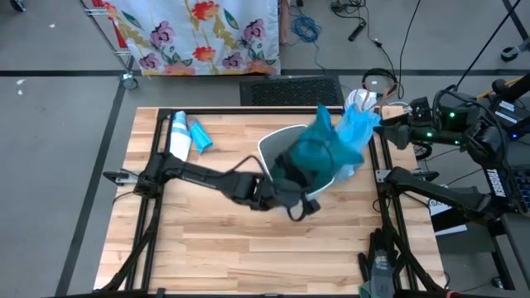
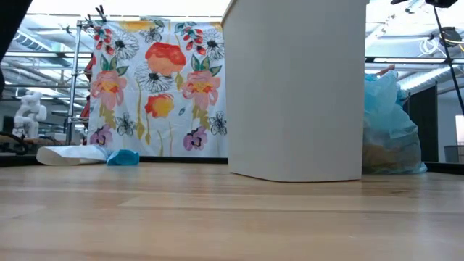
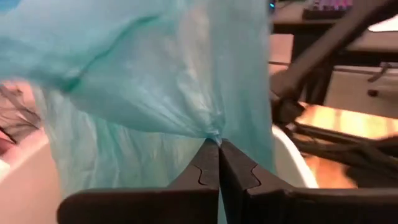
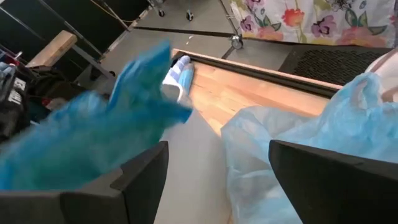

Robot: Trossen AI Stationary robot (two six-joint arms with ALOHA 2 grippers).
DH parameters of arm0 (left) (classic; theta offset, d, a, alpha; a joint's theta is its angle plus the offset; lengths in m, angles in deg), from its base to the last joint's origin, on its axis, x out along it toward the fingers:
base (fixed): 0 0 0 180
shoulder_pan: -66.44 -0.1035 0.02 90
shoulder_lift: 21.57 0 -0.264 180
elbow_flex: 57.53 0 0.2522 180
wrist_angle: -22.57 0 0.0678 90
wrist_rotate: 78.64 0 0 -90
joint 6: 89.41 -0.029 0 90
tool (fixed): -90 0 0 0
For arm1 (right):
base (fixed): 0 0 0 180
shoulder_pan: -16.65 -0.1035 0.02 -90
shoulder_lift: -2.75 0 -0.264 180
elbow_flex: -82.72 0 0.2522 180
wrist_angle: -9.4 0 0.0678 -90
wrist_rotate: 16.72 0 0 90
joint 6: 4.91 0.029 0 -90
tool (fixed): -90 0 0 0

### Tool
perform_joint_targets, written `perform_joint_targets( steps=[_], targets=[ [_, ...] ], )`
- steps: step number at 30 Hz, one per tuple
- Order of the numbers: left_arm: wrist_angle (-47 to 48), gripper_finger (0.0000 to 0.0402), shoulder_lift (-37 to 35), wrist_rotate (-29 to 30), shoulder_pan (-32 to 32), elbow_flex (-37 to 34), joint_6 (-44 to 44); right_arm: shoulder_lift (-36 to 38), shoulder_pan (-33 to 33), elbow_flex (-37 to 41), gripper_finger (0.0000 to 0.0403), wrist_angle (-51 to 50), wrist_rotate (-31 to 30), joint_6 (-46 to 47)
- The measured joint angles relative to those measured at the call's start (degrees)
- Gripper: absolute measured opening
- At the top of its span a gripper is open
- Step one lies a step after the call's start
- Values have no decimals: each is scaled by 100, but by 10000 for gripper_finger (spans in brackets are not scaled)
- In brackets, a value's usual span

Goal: Place trash/remove bag and relplace
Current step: Put the blue trash bag into the trash bin

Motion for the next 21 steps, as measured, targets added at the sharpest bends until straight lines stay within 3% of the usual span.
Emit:
perform_joint_targets(
  steps=[4,6,10,16,21],
  targets=[
    [-543,0,-279,107,174,-827,537,6,1,-43,270,-253,2,1],
    [-397,0,-703,280,220,-1352,682,2,1,-40,270,-408,0,1],
    [-1497,0,-1671,319,208,-2637,698,4,2,-39,270,-480,2,1],
    [-3999,0,-2798,-988,-176,-4859,694,-25,0,-41,270,-424,264,110],
    [-4157,0,-2986,-1611,-368,-5144,591,-175,0,-39,270,74,988,314]
  ],
)
